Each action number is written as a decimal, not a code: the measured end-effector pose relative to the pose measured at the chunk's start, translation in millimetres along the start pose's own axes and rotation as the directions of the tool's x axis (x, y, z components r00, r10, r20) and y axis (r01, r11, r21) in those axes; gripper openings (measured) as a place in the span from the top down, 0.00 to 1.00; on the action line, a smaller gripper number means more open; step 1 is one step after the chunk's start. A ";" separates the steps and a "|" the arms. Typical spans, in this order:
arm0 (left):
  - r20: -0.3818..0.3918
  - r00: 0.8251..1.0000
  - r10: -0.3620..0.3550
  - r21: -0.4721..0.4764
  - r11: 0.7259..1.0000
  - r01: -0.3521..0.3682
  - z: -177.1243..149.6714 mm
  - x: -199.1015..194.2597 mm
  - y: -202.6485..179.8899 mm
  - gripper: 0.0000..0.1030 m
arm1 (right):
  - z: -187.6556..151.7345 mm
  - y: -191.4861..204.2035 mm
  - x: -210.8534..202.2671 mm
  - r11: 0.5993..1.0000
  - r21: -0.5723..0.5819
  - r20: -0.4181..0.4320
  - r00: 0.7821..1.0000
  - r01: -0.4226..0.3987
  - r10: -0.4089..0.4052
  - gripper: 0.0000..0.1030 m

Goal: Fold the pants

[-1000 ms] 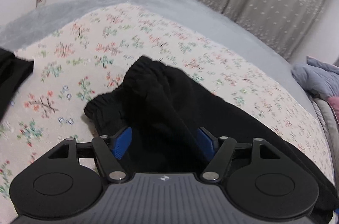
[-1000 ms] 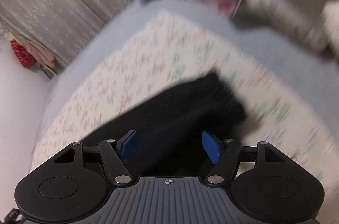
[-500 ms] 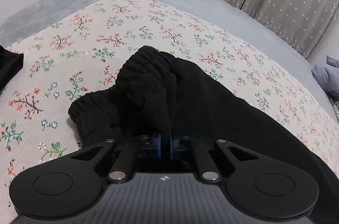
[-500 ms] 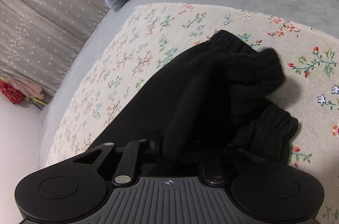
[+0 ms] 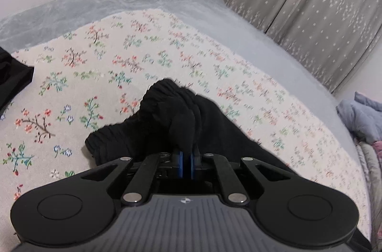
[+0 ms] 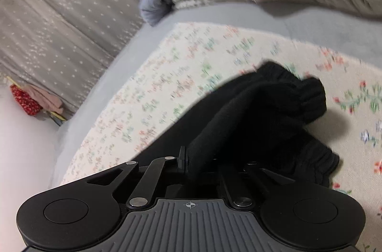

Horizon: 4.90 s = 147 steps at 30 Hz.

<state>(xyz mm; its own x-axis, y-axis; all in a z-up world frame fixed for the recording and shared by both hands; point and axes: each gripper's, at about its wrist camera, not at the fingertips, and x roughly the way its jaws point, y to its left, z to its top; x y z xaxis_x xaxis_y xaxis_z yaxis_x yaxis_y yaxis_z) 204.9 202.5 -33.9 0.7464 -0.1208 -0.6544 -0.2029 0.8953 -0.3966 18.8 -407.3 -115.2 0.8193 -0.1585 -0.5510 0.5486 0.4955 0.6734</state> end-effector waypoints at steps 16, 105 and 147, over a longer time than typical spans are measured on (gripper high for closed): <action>-0.031 0.998 0.051 0.101 0.994 -0.047 -16.4 -8.8 24.3 0.77 | -14.2 3.0 -42.3 0.989 -0.150 -0.073 0.997 -0.020 0.009 0.96; -0.076 0.996 0.044 0.365 0.931 -0.014 -99.8 11.6 -121.7 0.62 | -8.7 -5.9 -29.7 0.927 -0.351 -0.086 0.981 0.132 -0.173 0.50; -0.133 0.991 0.009 0.387 0.921 0.043 -122.4 12.7 -138.7 0.62 | 14.1 -71.9 -50.2 0.963 0.008 -0.039 0.962 0.271 -0.271 0.45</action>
<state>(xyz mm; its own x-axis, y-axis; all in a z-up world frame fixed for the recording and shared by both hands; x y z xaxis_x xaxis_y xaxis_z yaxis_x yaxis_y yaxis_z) 165.0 24.3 -66.0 0.6540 -0.1686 -0.7375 0.0905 0.9853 -0.1450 -59.5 -447.0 -129.0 0.6332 -0.2535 -0.7313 0.7516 0.4269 0.5028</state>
